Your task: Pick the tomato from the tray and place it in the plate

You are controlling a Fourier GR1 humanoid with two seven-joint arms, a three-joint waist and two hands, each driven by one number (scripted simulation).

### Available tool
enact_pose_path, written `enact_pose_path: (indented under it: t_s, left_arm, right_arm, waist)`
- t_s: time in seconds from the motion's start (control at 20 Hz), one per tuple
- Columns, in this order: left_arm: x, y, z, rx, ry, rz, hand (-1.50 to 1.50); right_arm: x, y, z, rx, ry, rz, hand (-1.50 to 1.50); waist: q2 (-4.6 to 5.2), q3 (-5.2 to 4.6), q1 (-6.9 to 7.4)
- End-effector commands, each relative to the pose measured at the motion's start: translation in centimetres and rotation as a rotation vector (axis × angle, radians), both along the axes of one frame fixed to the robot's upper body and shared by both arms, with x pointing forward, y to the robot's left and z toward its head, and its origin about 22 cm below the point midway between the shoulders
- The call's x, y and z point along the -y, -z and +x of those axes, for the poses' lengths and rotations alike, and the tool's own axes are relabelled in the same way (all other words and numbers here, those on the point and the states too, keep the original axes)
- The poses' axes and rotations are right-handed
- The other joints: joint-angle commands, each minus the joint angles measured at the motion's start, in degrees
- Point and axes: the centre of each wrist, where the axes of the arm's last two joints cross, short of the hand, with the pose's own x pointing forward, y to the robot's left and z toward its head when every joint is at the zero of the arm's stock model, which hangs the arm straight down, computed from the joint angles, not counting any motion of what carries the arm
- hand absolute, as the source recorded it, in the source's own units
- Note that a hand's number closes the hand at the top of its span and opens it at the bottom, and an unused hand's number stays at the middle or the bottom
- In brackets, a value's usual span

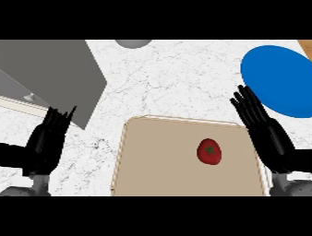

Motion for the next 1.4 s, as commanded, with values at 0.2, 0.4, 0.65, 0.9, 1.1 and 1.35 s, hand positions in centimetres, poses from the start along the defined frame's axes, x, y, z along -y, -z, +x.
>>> enact_pose_path:
  t_s: [0.2, 0.4, 0.65, 0.9, 1.1, 1.35]
  left_arm:
    - [-4.1, -2.0, 1.7, -0.074, -0.050, 0.234, 0.00]
    - [-5.2, 0.5, -1.9, -0.134, -0.061, 0.246, 0.00]
    - [-3.0, 0.8, 1.0, -0.158, -0.011, 0.260, 0.00]
    - [-3.8, -1.1, 1.5, -0.144, -0.018, 0.252, 0.00]
    - [-4.5, -0.7, 1.0, -0.165, -0.014, 0.260, 0.00]
    - [-3.4, -0.6, 1.8, -0.176, -0.013, 0.276, 0.00]
  right_arm:
    - [4.7, -2.7, 3.4, 0.055, -0.073, -0.093, 1.50]
    - [8.9, -2.6, 2.2, 0.210, 0.331, -0.489, -1.50]
    - [6.1, 6.0, -1.4, 0.215, 0.168, -0.338, -1.50]
    - [8.9, 5.0, -2.3, 0.200, 0.076, -0.597, -1.50]
    - [9.3, 3.2, -3.3, 0.144, 0.031, -0.690, -1.50]
    - [5.3, 1.8, -3.1, 0.151, 0.002, -0.742, -1.50]
  waist:
    - [0.66, 0.77, 0.48]
    - [0.67, 0.81, -1.89]
    - [0.82, 0.77, -0.50]
    - [0.52, 0.69, -0.34]
    - [0.34, 0.63, -0.48]
    - [0.34, 0.60, -0.59]
